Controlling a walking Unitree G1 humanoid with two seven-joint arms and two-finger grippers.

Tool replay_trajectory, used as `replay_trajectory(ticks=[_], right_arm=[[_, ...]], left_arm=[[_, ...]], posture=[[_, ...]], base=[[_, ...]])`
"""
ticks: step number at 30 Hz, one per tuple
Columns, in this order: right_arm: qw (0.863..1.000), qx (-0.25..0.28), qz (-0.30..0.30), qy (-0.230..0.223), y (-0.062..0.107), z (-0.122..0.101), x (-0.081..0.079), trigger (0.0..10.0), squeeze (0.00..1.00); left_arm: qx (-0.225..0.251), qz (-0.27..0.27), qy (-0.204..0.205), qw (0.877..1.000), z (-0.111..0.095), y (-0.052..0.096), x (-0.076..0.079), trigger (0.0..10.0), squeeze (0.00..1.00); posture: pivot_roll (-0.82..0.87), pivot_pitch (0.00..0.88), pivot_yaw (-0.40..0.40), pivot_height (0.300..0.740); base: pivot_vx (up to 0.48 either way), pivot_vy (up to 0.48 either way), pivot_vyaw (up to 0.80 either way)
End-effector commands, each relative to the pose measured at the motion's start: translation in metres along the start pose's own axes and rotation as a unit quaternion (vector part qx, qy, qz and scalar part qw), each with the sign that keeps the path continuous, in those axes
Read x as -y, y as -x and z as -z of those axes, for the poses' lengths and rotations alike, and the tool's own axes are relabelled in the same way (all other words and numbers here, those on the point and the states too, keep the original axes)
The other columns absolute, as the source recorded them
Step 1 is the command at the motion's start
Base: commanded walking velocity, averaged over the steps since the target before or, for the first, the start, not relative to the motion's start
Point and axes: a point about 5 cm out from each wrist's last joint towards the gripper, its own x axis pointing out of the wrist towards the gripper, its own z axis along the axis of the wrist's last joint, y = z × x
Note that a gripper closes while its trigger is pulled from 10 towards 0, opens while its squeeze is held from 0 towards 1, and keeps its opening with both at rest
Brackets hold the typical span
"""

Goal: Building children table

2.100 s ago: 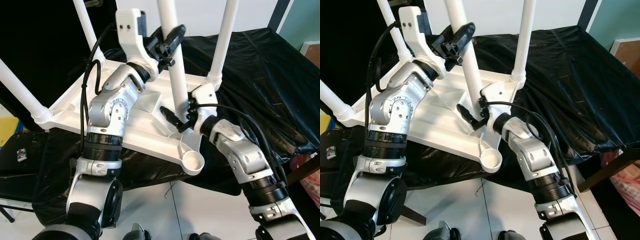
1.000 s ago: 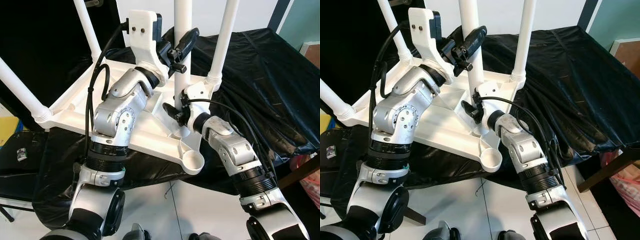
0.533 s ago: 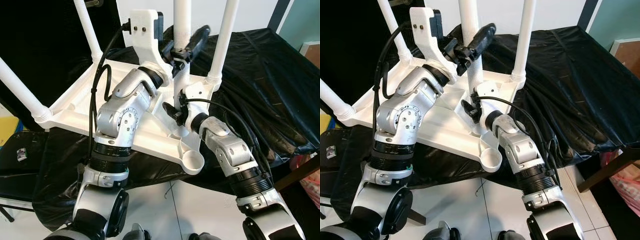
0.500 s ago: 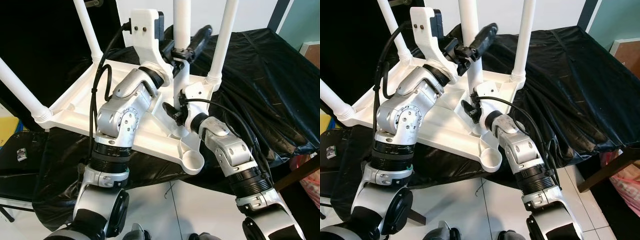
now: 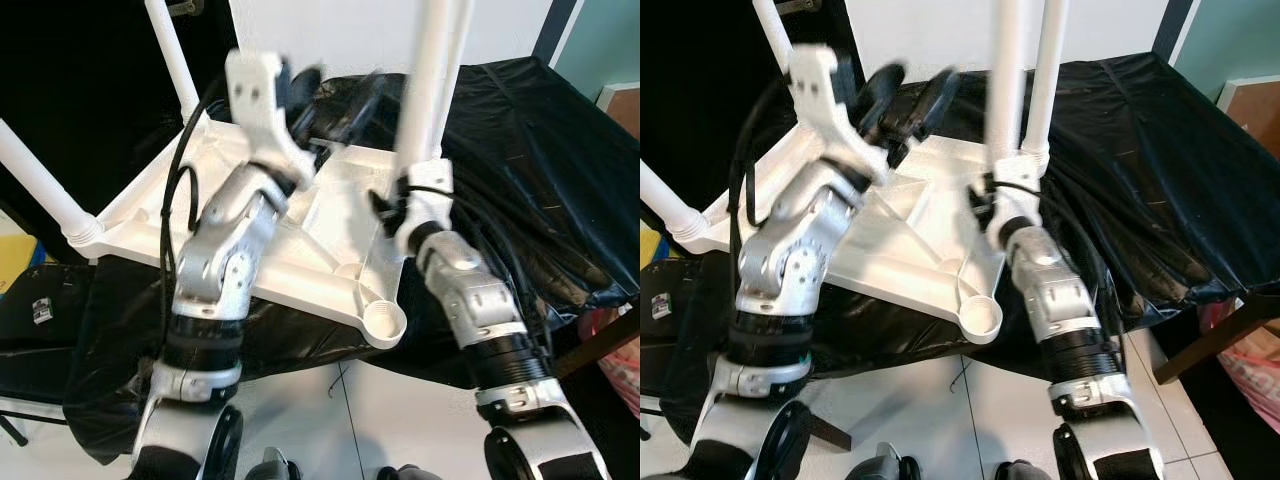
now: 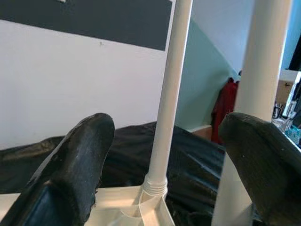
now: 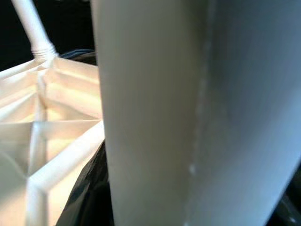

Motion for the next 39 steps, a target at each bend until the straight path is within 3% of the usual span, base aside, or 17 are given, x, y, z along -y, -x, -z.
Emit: replay_trajectory(ticks=[1,3,7,9,12,14,17,21,23,24,26,28,29,30,31,34,39], right_arm=[[1.000,0.015,0.002,-0.016,0.006,0.000,0.001,10.0,0.00],[1.000,0.015,0.002,-0.016,0.006,0.000,0.001,10.0,0.00],[0.999,0.032,0.001,-0.023,0.017,0.000,0.003,10.0,0.00],[0.999,0.032,0.001,-0.023,0.017,0.000,0.003,10.0,0.00],[0.999,0.038,0.004,-0.027,0.021,0.001,0.004,10.0,0.00],[0.999,0.038,0.004,-0.027,0.021,0.001,0.004,10.0,0.00],[0.999,0.042,0.009,-0.022,0.022,0.001,0.006,10.0,0.00],[0.999,0.045,0.012,-0.019,0.021,0.000,0.008,10.0,0.00],[0.999,0.050,0.013,-0.014,0.021,-0.002,0.009,10.0,0.00],[0.999,0.050,0.013,-0.014,0.021,-0.002,0.009,10.0,0.00],[0.999,0.052,0.013,-0.011,0.021,-0.003,0.010,10.0,0.00],[0.999,0.052,0.013,-0.011,0.021,-0.003,0.010,10.0,0.00],[0.998,0.052,0.014,-0.009,0.021,-0.003,0.011,10.0,0.00],[0.998,0.052,0.014,-0.009,0.021,-0.003,0.011,10.0,0.00],[0.998,0.052,0.015,-0.009,0.022,-0.003,0.012,10.0,0.00],[0.998,0.052,0.016,-0.008,0.022,-0.004,0.012,10.0,0.00],[0.998,0.053,0.017,-0.008,0.022,-0.004,0.012,10.0,0.00]], left_arm=[[-0.021,0.006,-0.020,1.000,0.012,0.010,0.002,10.0,0.00],[-0.021,0.006,-0.020,1.000,0.012,0.010,0.002,10.0,0.00],[-0.070,0.024,-0.037,0.997,0.041,0.032,0.008,10.0,0.00],[-0.070,0.024,-0.037,0.997,0.041,0.032,0.008,10.0,0.00],[-0.109,0.067,-0.051,0.990,0.062,0.050,0.019,10.0,0.00],[-0.109,0.067,-0.051,0.990,0.062,0.050,0.019,10.0,0.00],[-0.147,0.121,-0.064,0.980,0.078,0.068,0.027,10.0,0.00],[-0.165,0.142,-0.083,0.973,0.084,0.076,0.028,10.0,0.00],[-0.196,0.179,-0.115,0.957,0.093,0.087,0.030,10.0,0.00],[-0.196,0.179,-0.115,0.957,0.093,0.087,0.030,10.0,0.00],[-0.228,0.221,-0.154,0.936,0.101,0.102,0.031,10.0,0.00],[-0.228,0.221,-0.154,0.936,0.101,0.102,0.031,10.0,0.00],[-0.245,0.236,-0.171,0.925,0.105,0.109,0.030,10.0,0.00],[-0.245,0.236,-0.171,0.925,0.105,0.109,0.030,10.0,0.00],[-0.266,0.248,-0.192,0.912,0.111,0.117,0.028,10.0,0.00],[-0.294,0.262,-0.226,0.891,0.120,0.127,0.024,10.0,0.00],[-0.309,0.275,-0.254,0.874,0.125,0.132,0.020,10.0,0.00]], posture=[[0.01,0.079,0.017,0.740],[0.01,0.079,0.017,0.740],[0.01,0.077,0.010,0.740],[0.01,0.077,0.010,0.740],[0.00,0.073,0.013,0.740],[0.00,0.073,0.013,0.740],[0.00,0.074,0.012,0.740],[0.00,0.075,0.010,0.740],[0.00,0.084,0.014,0.740],[0.00,0.084,0.014,0.740],[0.00,0.088,0.015,0.740],[0.00,0.088,0.015,0.740],[0.00,0.090,0.016,0.740],[0.00,0.090,0.016,0.740],[0.00,0.090,0.016,0.740],[0.00,0.094,0.017,0.740],[0.00,0.096,0.017,0.740]], base=[[0.000,0.000,0.00],[0.000,0.000,0.00],[0.000,0.000,0.00],[0.000,0.000,0.00],[0.000,0.000,0.00],[0.000,0.000,0.00],[0.000,0.000,0.00],[0.000,0.000,0.00],[0.000,0.000,0.00],[0.000,0.000,0.00],[0.000,0.000,0.00],[0.000,0.000,0.00],[0.000,0.000,0.00],[0.000,0.000,0.00],[0.000,0.000,0.00],[0.000,0.000,0.00],[0.000,0.000,0.00]])
